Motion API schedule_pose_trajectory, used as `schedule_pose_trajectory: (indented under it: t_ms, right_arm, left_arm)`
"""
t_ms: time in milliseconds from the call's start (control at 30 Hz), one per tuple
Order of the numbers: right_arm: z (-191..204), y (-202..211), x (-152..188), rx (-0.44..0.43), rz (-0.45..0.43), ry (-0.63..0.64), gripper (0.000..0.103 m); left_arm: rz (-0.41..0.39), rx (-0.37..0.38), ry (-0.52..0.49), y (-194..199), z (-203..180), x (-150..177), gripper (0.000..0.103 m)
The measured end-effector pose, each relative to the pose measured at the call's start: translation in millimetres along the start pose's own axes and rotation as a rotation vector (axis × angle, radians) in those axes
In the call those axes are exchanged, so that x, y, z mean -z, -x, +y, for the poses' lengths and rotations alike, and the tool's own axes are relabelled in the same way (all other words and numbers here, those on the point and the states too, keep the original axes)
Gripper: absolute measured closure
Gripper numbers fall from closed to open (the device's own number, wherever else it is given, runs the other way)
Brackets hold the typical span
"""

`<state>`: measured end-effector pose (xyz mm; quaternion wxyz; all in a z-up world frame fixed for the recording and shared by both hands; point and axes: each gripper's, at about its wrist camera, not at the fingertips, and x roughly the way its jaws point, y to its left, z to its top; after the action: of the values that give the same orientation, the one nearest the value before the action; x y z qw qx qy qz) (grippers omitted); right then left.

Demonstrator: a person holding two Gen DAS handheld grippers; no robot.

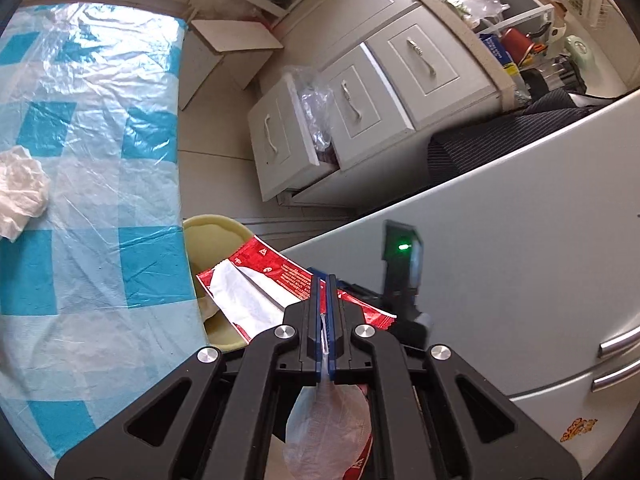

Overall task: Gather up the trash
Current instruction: 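Drop the tissue and red wrapper into the yellow bucket with both grippers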

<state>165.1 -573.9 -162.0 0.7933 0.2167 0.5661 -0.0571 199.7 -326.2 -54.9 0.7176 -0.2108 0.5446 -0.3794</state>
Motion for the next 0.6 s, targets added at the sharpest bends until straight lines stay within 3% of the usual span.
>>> schedule_pose_trajectory:
  t_ms: [233,367,600]
  right_arm:
    - [-4.1,72.0,-16.9,-0.084,-0.308,-0.077,0.035]
    - [2.6,85.9,-18.0,-0.099,-0.366,-0.044,0.035]
    - [2.8,97.0,-26.3,-0.122,-0.401,-0.059,0.035]
  left_arm:
    - [0.065,-0.078,0.041,-68.5,19.3,-0.8,0.101]
    - [0.102,-0.157,0.050,-102.9,25.4,-1.4,0.100]
    - [0.134,-0.211,0.045,-130.2,24.5,-7.5,0.081]
